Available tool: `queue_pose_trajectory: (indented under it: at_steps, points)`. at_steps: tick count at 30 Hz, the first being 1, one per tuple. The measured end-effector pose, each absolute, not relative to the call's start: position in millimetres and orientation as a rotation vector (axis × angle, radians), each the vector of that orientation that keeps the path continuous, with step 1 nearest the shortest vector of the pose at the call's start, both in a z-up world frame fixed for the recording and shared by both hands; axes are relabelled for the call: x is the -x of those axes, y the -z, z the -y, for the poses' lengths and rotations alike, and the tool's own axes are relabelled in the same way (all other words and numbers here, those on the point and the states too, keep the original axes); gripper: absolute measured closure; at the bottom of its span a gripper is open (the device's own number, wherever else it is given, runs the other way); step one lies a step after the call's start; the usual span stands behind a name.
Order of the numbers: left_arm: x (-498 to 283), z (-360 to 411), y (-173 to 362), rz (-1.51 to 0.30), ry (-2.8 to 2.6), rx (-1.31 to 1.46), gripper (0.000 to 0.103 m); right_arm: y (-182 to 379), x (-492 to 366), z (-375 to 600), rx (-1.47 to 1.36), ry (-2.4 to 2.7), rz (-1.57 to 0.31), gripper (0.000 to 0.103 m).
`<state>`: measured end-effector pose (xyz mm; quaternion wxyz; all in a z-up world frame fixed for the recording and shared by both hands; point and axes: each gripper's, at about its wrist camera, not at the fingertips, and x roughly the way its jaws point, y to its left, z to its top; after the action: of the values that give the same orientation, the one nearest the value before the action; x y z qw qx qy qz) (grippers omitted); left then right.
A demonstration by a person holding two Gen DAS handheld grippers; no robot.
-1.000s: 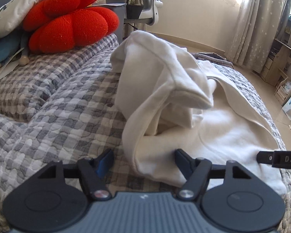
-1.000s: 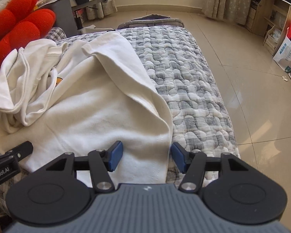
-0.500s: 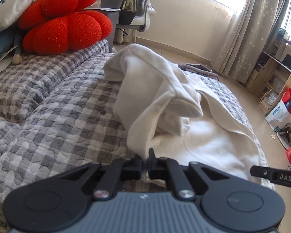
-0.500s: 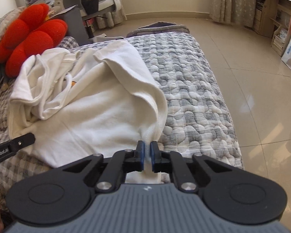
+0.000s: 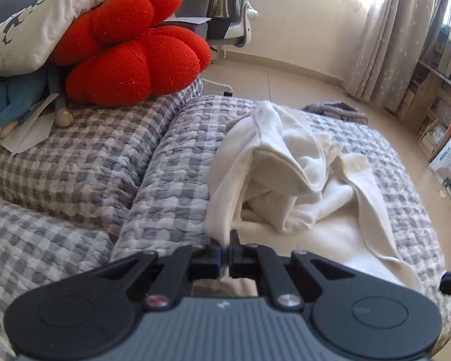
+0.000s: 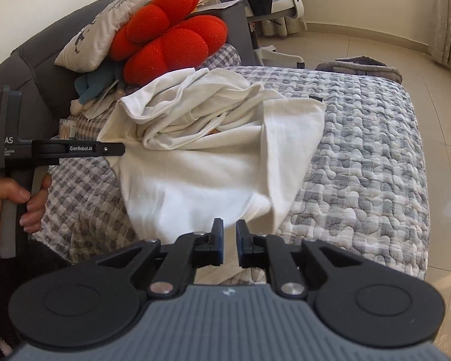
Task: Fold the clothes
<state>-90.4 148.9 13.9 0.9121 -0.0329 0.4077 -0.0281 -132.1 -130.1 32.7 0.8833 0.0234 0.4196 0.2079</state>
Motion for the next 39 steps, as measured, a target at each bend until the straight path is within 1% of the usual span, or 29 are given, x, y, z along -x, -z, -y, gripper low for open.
queue_pose_trajectory:
  at_steps: [2,3,4,5,6,7,8,9,13,17,22,32,34,39]
  points:
    - [81.3,-152.0,-7.6,-0.902,0.067,0.046,0.098,-34.5,123.6,128.1,-0.027,-0.404,-0.868,0.077]
    - [78.0,-152.5,-6.4,-0.916,0.054,0.04,0.091,-35.0,118.6,128.5,-0.019,-0.383,-0.866,0.059]
    - [77.0,-151.6,-7.7,-0.911,0.038,0.031,0.082,-35.4,113.2,129.0,-0.012,-0.364,-0.863,0.044]
    - [76.2,-150.6,-9.6,-0.9,0.022,0.021,0.072,-35.4,107.4,129.8,-0.004,-0.35,-0.858,0.041]
    - [76.8,-148.7,-14.4,-0.86,0.008,0.008,0.043,-35.4,101.4,130.8,0.001,-0.338,-0.855,0.037]
    - [78.4,-145.2,-20.6,-0.809,-0.001,-0.014,0.019,-35.0,94.9,132.4,-0.002,-0.328,-0.857,0.035]
    - [79.7,-141.3,-26.7,-0.76,-0.009,-0.038,0.013,-33.8,87.8,134.6,-0.013,-0.315,-0.861,0.034]
    - [79.3,-135.9,-31.7,-0.726,-0.013,-0.074,0.01,-32.0,80.4,136.9,-0.029,-0.295,-0.863,0.032]
    - [62.4,-115.6,-42.1,-0.658,-0.05,-0.193,0.009,-18.8,48.5,145.4,-0.116,-0.219,-0.869,0.031]
    - [41.8,-113.7,-26.9,-0.642,-0.137,-0.204,0.01,6.1,21.8,155.1,-0.208,-0.149,-0.886,0.031]
    - [27.2,-121.6,-2.0,-0.719,-0.128,-0.111,0.019,30.9,0.2,154.3,-0.224,-0.099,-0.917,0.031]
    - [10.8,-115.8,10.5,-0.742,-0.153,-0.061,0.023,36.4,-18.3,134.3,-0.183,-0.103,-0.853,0.031]
    - [7.3,-115.3,12.2,-0.75,-0.147,-0.047,0.03,39.7,-23.0,131.6,-0.179,-0.096,-0.85,0.031]
    - [3.7,-112.6,15.7,-0.764,-0.132,-0.031,0.042,43.7,-27.2,117.2,-0.106,-0.084,-0.832,0.032]
